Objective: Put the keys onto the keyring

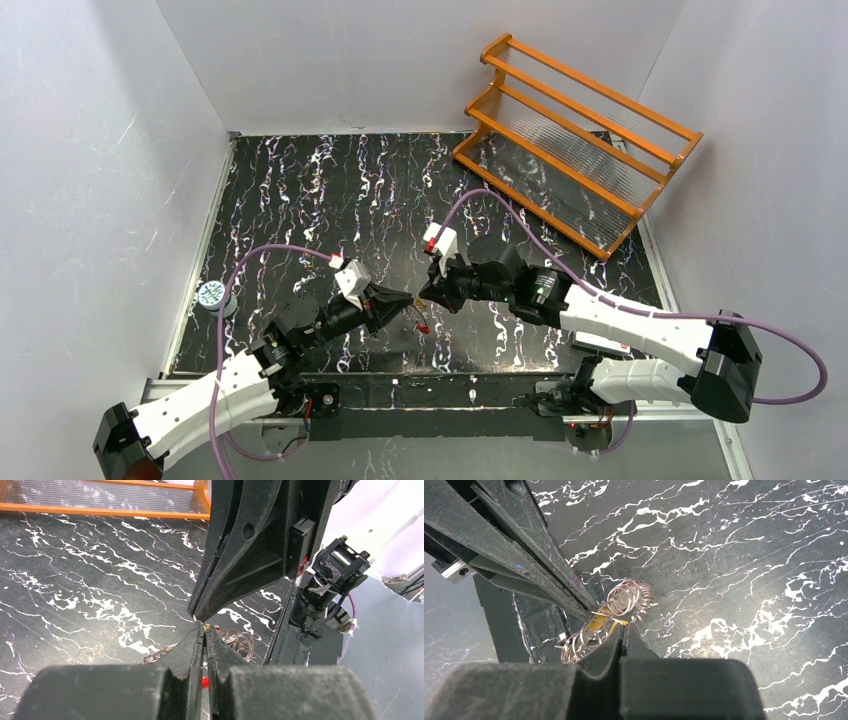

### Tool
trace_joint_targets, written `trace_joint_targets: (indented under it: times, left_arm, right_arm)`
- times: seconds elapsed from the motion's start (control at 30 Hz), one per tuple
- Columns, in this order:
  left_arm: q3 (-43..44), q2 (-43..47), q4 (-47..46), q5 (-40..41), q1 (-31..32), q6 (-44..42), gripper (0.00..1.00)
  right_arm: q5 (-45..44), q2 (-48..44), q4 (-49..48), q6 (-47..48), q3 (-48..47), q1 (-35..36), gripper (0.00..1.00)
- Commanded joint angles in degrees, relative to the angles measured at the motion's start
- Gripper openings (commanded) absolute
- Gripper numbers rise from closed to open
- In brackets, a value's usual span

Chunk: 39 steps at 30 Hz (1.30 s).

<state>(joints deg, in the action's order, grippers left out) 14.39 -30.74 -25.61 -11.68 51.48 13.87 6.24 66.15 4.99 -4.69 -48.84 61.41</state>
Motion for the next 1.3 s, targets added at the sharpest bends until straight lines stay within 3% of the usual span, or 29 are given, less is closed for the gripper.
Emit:
trace_joint_targets:
  times: [0.0, 0.83, 0.87, 1.07, 1.27]
  left_arm:
    - [0.7, 1.4, -5.2, -2.4, 0.1, -0.8, 0.00]
    - [0.3, 1.2, -5.6, -2.9, 0.2, -1.0, 0.00]
    - [0.3, 1.3, -5.7, -2.9, 0.1, -1.0, 0.00]
    - [0.2, 1.2, -5.9, -3.1, 0.1, -1.0, 0.00]
    - [0.0, 1.5, -6.0, -3.2, 0.1, -1.0, 0.00]
  right_arm:
    - [0.1, 1.0, 2.4, -1.2, -2.7, -0.1, 0.01]
    - [1.2, -1.0, 1.9, -1.3, -2.1, -0.1, 0.01]
    - [1.1, -1.2, 2.1, -1.2, -2.0, -0.2, 0.03]
    - [0.5, -3.3, 0.8, -0.6, -0.3, -0.2, 0.46]
    - [2.2, -8.8, -2.6, 3.2, 2.9, -0.2, 0.67]
